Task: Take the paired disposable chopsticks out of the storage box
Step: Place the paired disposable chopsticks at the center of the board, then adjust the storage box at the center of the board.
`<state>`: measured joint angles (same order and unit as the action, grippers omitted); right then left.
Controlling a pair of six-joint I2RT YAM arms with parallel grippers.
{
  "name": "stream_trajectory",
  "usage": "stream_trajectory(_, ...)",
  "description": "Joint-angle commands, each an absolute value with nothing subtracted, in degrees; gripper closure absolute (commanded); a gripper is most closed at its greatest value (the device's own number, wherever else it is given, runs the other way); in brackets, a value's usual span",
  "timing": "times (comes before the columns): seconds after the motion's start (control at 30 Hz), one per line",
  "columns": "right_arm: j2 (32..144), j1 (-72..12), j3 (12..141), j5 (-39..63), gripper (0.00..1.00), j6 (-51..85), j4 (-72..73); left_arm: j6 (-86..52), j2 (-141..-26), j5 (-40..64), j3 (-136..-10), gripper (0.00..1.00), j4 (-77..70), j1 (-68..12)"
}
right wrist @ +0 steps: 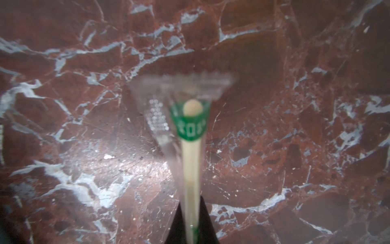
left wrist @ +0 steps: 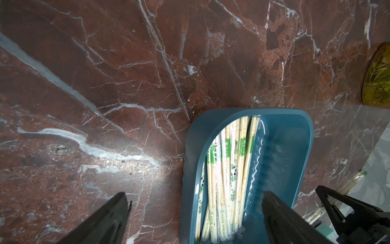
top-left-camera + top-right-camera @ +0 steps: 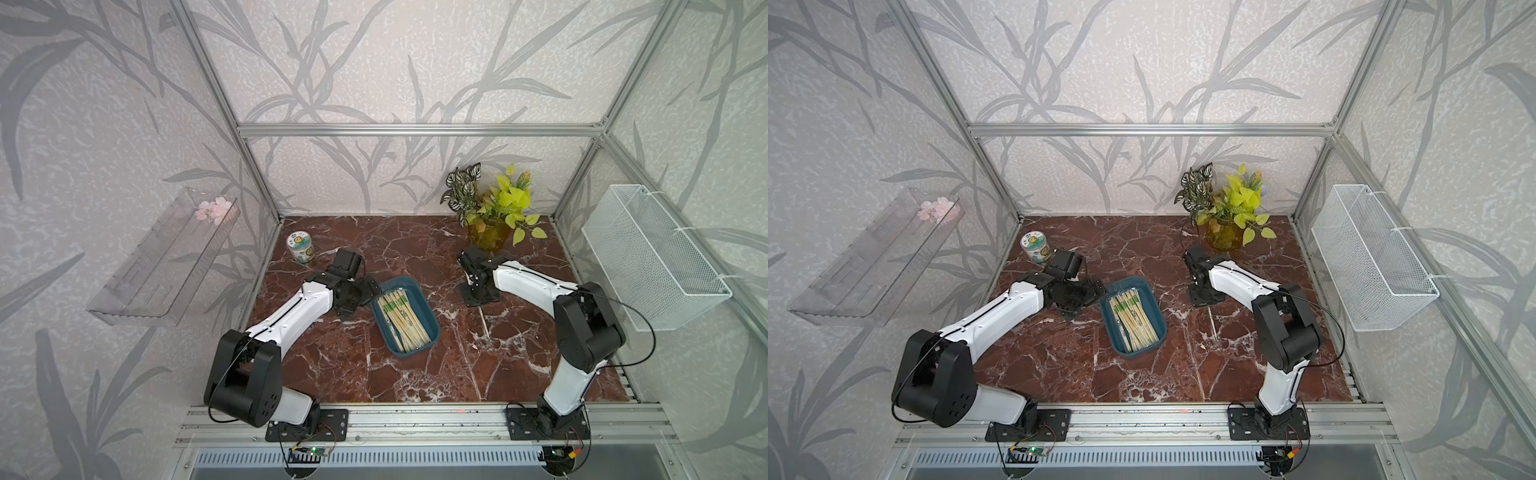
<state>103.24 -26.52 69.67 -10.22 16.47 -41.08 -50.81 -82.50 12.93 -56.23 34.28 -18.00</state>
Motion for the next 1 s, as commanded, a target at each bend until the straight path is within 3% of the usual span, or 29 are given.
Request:
stream_trajectory(0.0,104.1,-26.28,68.92,-13.1,0.9,17.64,-40.21,-51.08,-82.96,11.76,-56.09,0.01,34.58,-18.19)
stream_trajectory(0.4,101.6,-26.28,68.5,-10.29,0.56,19.77,-40.82,-50.12,-84.79,11.98,-56.16,0.01,34.04,-18.23)
stream_trajectory(0.67,100.09,-27.55,69.38,-1.94,0.53,21.59,-40.65,-49.57,-88.6,12.98,-58.64,0.01,32.72,-18.28)
stream_trajectory(0.97,105.32,-36.04,73.24,1.59,0.53,24.9,-40.86,-49.66,-93.19,14.97,-62.45,0.01,31.21,-18.63)
